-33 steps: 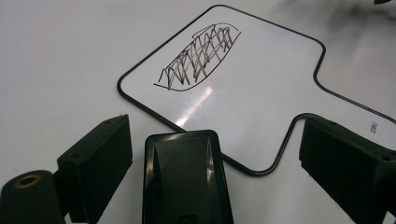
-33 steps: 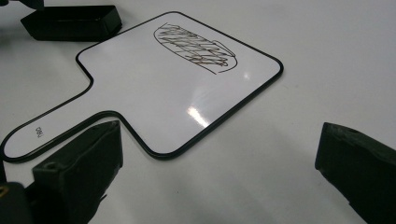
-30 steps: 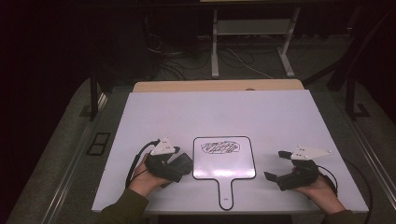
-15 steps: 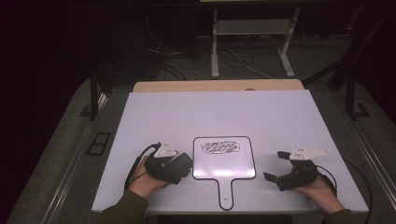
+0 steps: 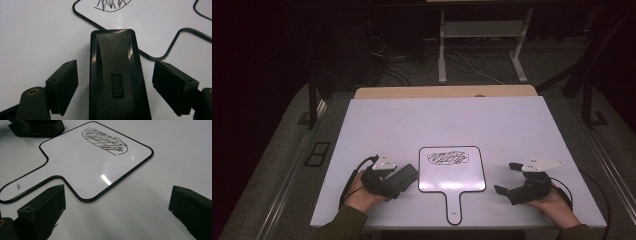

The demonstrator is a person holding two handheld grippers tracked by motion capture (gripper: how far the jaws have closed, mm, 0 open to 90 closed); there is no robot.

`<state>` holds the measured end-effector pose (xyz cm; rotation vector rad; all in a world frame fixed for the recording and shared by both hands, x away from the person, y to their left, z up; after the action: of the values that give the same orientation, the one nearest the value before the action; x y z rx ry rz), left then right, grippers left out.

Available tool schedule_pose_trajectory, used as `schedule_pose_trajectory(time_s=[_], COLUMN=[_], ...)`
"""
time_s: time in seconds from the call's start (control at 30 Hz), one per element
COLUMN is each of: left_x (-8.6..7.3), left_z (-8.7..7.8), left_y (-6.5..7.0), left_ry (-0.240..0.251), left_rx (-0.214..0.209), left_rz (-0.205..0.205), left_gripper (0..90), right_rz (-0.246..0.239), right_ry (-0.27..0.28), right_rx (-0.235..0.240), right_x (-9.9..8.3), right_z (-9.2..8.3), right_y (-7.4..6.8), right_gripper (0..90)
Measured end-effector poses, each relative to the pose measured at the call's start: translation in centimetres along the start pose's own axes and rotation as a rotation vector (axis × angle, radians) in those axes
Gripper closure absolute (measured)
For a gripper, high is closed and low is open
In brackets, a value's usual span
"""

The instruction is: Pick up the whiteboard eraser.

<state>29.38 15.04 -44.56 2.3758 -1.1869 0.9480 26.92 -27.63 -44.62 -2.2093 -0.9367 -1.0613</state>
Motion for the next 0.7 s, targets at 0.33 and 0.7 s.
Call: schedule_pose_trajectory(time_s=[0.33,0.7], left_x=[-0.31,-0.47], left_z=[0.36,0.36], left_y=[0.05,-0.16], left_ry=[-0.045,-0.067], left_rx=[-0.006,-0.015], left_rz=[-0.002,-0.008], left_gripper=[25.2,32.3], right_rz=[-0.009,-0.014], right_ry=[-0.006,-0.008], right_rx=[-0.007,-0.006], right_x=[-0.04,-0.06], right_z=[0.04,0.1], right_y=[-0.03,-0.08], right_gripper=[0.0,0.0])
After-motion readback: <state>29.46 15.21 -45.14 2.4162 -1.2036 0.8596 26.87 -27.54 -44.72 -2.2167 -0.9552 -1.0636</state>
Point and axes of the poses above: each handheld gripper's, and its own axes: z roughly forward along the jaws, x roughly out of its top, y roughly to its right, the point moved 2 cm from there along z, roughly forward along the jaws, and after that the axes turned 3 degrees about x, right-handed, at the moved point
